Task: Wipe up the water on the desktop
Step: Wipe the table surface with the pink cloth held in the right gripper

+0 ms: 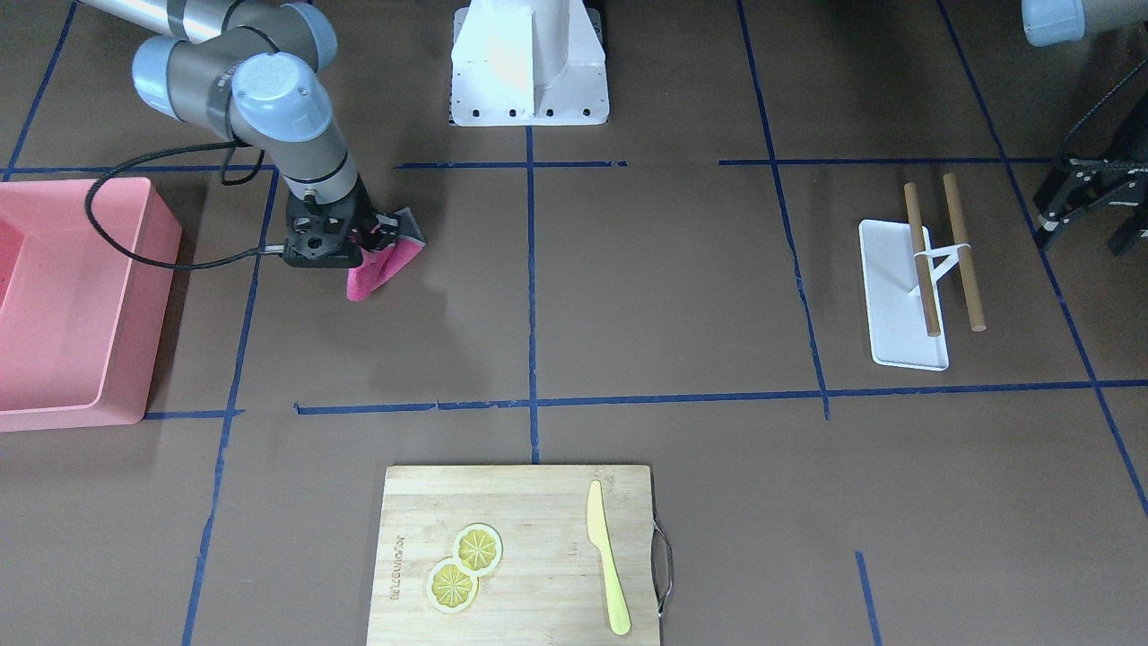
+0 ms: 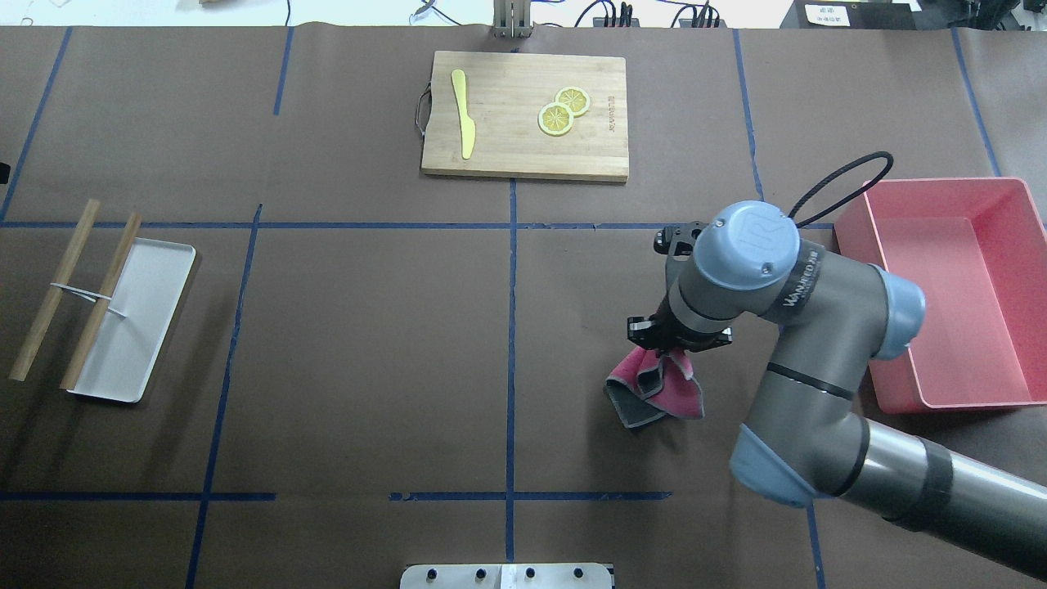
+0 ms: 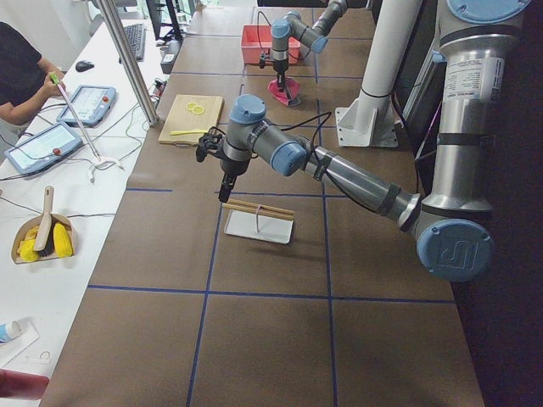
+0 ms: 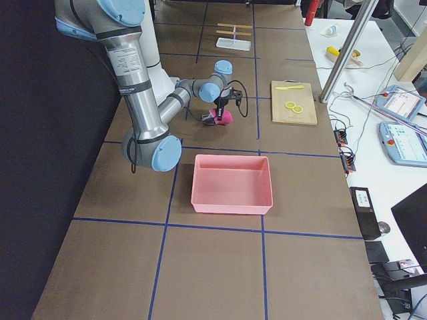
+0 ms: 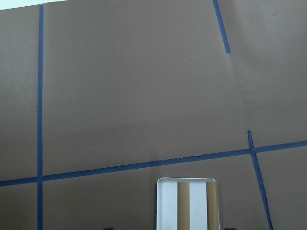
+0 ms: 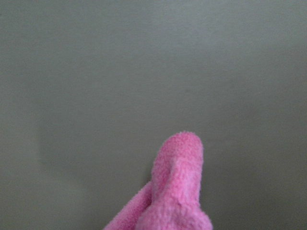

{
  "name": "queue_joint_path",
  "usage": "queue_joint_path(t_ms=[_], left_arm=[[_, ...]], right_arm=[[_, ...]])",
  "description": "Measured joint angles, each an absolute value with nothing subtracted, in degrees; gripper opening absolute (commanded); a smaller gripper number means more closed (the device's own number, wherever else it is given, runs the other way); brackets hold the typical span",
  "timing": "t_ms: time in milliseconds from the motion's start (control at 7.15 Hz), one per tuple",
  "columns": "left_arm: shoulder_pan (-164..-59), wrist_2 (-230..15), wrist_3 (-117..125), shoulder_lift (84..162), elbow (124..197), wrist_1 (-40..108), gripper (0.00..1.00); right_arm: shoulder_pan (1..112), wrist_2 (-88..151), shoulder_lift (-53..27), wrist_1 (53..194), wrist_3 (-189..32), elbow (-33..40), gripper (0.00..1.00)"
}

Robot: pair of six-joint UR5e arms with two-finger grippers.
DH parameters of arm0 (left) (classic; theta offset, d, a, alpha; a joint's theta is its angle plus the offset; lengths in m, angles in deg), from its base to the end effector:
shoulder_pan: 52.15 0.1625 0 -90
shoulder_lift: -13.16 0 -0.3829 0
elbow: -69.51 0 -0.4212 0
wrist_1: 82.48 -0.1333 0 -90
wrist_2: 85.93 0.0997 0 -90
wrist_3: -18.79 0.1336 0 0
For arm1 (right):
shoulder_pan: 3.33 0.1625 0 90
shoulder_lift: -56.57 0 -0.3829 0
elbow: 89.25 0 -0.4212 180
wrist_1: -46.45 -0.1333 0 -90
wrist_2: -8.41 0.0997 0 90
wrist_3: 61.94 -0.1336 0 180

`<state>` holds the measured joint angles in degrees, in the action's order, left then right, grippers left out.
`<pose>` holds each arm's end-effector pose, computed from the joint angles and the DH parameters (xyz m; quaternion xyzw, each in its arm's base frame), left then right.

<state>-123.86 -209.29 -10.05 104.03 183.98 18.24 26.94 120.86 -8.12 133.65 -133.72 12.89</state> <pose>0.1104 -0.5246 0.3966 0.1627 0.3687 0.0047 0.9152 -0.5233 -0.4007 0.2823 -0.0281 -0.3828 0.0301 0.9229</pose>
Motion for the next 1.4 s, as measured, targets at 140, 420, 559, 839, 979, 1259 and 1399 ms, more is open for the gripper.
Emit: queue_joint_path(t_ms=[140, 420, 559, 839, 979, 1259, 1399], left_arm=[[-123.9, -209.3, -10.0, 103.9, 183.9, 18.2, 0.84], [-123.9, -209.3, -10.0, 103.9, 183.6, 18.2, 0.84], [-123.8, -209.3, -10.0, 103.9, 183.4, 18.2, 0.84], [-123.8, -209.3, -10.0, 104.0, 183.4, 18.2, 0.84], [-123.7, -209.3, -10.0, 104.0, 183.3, 18.2, 0.84], [-123.7, -209.3, -10.0, 104.0, 183.3, 18.2, 0.85], [-123.7, -209.3, -10.0, 104.0, 183.3, 18.2, 0.86]], right_arm=[[25.5, 120.7, -3.8, 133.5, -137.3, 10.1, 0.00], [23.7, 119.8, 2.5, 133.5, -141.5, 5.7, 0.00], [23.3, 119.6, 4.6, 133.5, -142.6, 4.0, 0.00], [24.0, 119.7, 0.9, 133.4, -142.1, 7.1, 0.00], [25.2, 120.1, -4.5, 133.5, -139.8, 11.9, 0.00], [29.5, 121.8, -14.7, 133.7, -132.2, 19.6, 0.00], [33.3, 124.2, -18.8, 133.8, -128.0, 22.1, 0.00]])
